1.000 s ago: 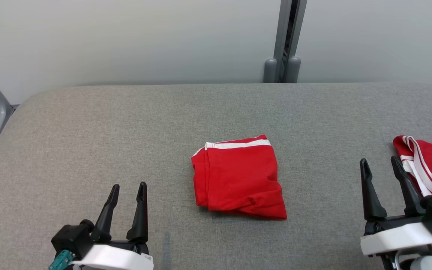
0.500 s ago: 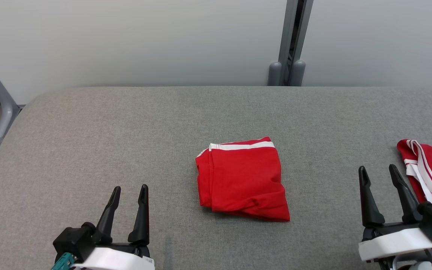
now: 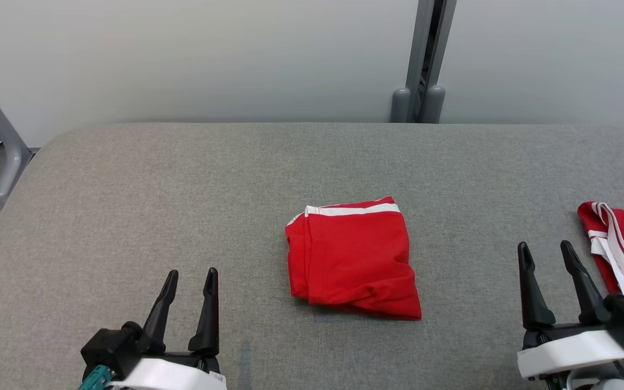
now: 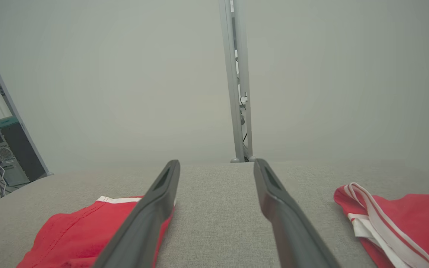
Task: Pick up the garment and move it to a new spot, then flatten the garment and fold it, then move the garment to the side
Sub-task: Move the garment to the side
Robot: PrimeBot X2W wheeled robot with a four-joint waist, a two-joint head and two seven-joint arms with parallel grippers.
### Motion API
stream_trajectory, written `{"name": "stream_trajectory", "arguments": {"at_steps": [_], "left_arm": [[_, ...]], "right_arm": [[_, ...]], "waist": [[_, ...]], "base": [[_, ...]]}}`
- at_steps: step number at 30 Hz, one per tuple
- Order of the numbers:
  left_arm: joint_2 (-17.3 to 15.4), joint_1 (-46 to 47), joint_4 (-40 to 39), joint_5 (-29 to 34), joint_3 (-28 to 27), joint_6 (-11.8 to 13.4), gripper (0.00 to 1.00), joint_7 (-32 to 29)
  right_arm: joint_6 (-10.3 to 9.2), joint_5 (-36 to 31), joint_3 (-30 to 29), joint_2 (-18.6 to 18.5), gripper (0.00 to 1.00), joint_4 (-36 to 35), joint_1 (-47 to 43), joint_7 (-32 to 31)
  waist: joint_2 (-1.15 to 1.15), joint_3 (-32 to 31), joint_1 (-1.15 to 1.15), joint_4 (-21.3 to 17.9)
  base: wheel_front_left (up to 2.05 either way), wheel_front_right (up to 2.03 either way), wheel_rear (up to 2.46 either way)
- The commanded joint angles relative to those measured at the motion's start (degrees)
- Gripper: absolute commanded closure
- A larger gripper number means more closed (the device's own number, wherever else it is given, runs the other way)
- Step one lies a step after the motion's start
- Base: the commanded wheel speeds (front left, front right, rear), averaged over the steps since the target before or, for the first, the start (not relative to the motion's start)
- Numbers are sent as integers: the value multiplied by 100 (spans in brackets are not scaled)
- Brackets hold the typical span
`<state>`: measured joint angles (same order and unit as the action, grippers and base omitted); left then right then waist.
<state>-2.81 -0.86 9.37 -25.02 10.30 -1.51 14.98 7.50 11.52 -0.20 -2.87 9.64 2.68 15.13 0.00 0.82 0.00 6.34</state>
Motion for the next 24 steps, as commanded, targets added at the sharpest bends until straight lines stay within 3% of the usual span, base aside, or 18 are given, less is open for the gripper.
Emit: {"name": "stream_trajectory", "arguments": {"at_steps": [1, 4, 9, 17, 24], "left_arm": [[-23, 21, 6, 28, 1, 10, 0, 18], [-23, 48, 16, 19, 30, 12, 0, 18], [-23, 211, 75, 30, 173, -37, 0, 18], [-23, 489, 128, -50, 325, -42, 0, 18], [-22, 672, 161, -131, 450, -29, 0, 18]], "right_arm": [[-3, 119, -10, -14, 0, 29, -4, 8], [-3, 213, 0, -15, 0, 78, 20, -10], [-3, 726, 331, -86, 0, 420, 281, -739], [-3, 2756, 1018, -614, 0, 765, 882, -2220], [-2, 3922, 1345, -1241, 0, 986, 1394, -3139]], "waist": [[0, 3, 0, 11], [0, 39, 0, 42], [0, 261, 0, 169], [0, 687, 0, 507], [0, 957, 0, 835]], "base": [[0, 0, 0], [0, 0, 0], [0, 0, 0], [0, 0, 0], [0, 0, 0]]}}
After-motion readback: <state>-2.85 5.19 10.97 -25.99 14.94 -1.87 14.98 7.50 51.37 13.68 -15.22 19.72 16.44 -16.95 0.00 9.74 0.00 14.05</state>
